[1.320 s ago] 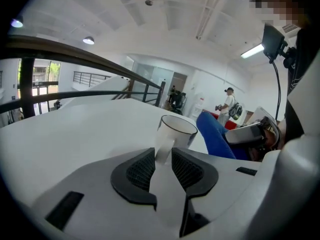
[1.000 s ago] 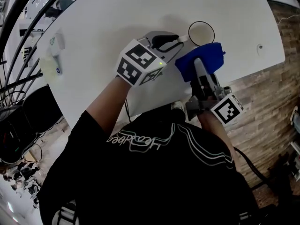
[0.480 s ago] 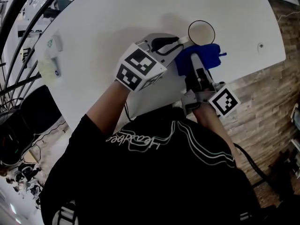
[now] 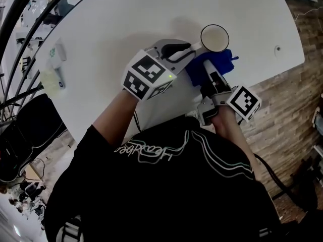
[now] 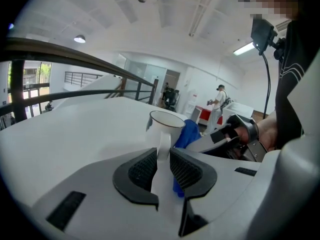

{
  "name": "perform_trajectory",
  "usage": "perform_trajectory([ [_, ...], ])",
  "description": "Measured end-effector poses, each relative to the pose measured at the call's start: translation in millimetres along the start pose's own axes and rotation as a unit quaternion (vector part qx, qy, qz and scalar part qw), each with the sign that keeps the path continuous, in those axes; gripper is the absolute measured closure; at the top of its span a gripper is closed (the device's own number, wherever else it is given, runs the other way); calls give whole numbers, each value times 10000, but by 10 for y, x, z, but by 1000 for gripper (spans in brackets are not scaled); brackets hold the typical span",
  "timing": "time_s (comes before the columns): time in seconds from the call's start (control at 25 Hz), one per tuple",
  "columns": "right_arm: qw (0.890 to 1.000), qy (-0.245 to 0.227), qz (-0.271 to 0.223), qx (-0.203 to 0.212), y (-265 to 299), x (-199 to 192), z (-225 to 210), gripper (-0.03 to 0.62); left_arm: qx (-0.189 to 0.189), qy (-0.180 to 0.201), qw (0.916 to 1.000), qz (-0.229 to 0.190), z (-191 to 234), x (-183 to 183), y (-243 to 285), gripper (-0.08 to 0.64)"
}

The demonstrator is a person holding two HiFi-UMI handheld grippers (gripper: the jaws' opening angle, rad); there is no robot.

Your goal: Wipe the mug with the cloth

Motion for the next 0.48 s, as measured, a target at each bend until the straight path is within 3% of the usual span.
perform_trajectory([
  [0.16,9998,-163,75,83,-85,15,45,541,-32,10,10000,-28,-16,-3,-11,474],
  [0.36,9954,-793,244,483,-229,131,185,541,-80,-60,9999,-65,8,-7,-24,474],
  [0.48,9872,-1335,406,768,-339,272,272,541,8,-17,10000,-31,-26,12,-20,474],
])
Point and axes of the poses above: the fingertips, and each gripper's own axes: y forward along the fingers, z to its left, x out of its top, the point moved 4 cm from there along -y, backward along the fingers, and after that the axes turned 7 degrees about -z, right-handed, at the moved point
